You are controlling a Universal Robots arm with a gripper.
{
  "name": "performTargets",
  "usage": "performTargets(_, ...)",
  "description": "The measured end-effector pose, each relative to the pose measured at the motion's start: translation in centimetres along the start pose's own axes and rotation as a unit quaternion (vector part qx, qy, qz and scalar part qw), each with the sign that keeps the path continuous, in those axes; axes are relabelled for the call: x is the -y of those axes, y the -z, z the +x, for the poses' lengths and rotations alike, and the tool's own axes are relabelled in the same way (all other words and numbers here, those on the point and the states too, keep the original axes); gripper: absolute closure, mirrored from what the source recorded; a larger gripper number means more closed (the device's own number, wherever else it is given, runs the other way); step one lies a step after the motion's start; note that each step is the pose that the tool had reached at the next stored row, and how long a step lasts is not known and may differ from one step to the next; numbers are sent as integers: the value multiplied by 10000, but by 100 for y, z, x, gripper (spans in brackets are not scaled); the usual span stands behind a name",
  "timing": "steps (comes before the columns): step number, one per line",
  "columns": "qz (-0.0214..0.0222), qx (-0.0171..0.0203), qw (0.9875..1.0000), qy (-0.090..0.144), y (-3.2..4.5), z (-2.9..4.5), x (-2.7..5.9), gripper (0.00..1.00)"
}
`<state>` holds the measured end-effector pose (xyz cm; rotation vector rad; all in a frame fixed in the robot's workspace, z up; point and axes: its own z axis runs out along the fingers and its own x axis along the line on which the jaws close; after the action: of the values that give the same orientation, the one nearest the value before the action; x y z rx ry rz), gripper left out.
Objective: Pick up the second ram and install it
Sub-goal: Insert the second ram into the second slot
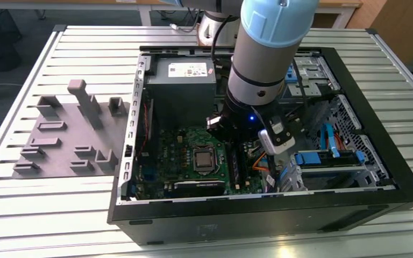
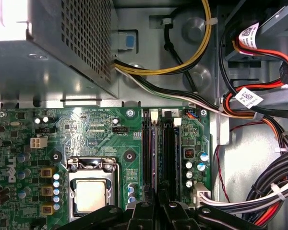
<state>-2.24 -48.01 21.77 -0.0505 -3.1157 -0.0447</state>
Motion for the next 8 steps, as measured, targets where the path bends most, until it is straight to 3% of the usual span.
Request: performTargets(8,0,0,10000,-10,-7,-7,3,86)
